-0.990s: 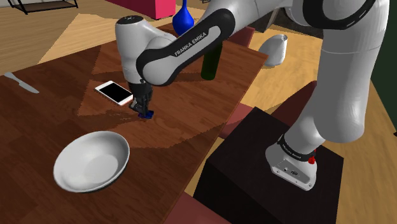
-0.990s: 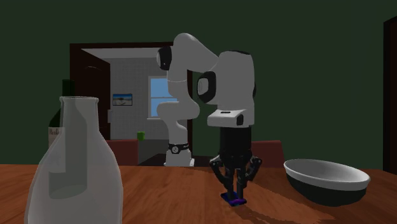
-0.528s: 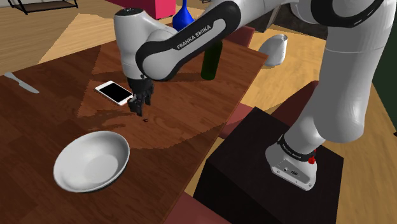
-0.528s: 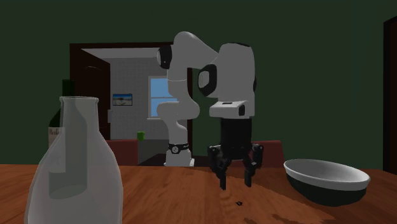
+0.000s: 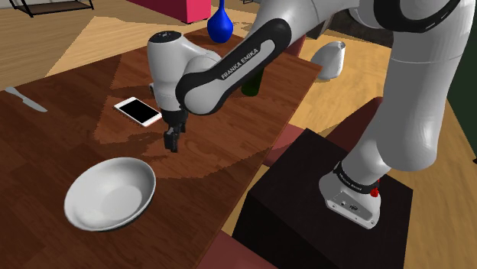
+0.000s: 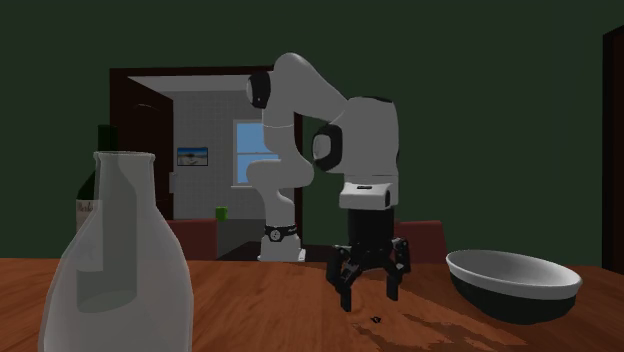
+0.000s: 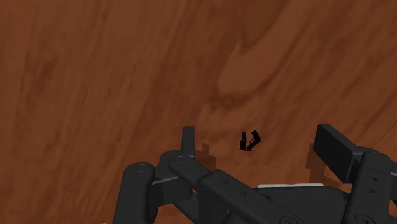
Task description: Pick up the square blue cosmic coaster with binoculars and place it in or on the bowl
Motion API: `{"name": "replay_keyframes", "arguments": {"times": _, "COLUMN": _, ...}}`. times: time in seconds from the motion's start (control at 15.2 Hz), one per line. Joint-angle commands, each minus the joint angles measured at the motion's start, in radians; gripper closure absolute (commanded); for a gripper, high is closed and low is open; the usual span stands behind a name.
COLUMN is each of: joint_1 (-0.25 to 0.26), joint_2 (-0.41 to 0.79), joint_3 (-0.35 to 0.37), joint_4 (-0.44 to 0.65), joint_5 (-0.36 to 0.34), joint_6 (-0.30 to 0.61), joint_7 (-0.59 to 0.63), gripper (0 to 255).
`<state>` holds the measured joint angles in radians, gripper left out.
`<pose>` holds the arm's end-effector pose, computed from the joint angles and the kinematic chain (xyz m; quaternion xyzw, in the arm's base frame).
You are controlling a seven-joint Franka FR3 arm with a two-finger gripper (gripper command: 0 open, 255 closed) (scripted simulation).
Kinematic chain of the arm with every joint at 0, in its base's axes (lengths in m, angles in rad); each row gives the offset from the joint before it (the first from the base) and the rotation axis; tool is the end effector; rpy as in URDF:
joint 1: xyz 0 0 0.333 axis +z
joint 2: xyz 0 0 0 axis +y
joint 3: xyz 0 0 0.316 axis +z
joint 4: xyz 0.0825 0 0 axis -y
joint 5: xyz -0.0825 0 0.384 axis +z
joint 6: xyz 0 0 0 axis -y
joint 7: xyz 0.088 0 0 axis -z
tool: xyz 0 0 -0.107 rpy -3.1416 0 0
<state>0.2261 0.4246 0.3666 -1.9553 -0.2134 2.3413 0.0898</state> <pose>0.5178 0.3335 0.2716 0.9519 0.3065 -0.0004 0.0023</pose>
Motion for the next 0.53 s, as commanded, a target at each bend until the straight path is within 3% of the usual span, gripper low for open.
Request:
{"name": "replay_keyframes", "arguments": {"times": 0.0, "joint_1": 0.005, "joint_2": 0.019, "joint_3": -0.006, "joint_4": -0.005, "joint_5": -0.011, "joint_6": 0.023, "joint_7": 0.006, "gripper": 0}}
{"name": "replay_keyframes", "arguments": {"times": 0.46, "joint_1": 0.006, "joint_2": 0.024, "joint_3": -0.008, "joint_4": -0.005, "joint_5": -0.014, "joint_6": 0.029, "joint_7": 0.008, "gripper": 0}}
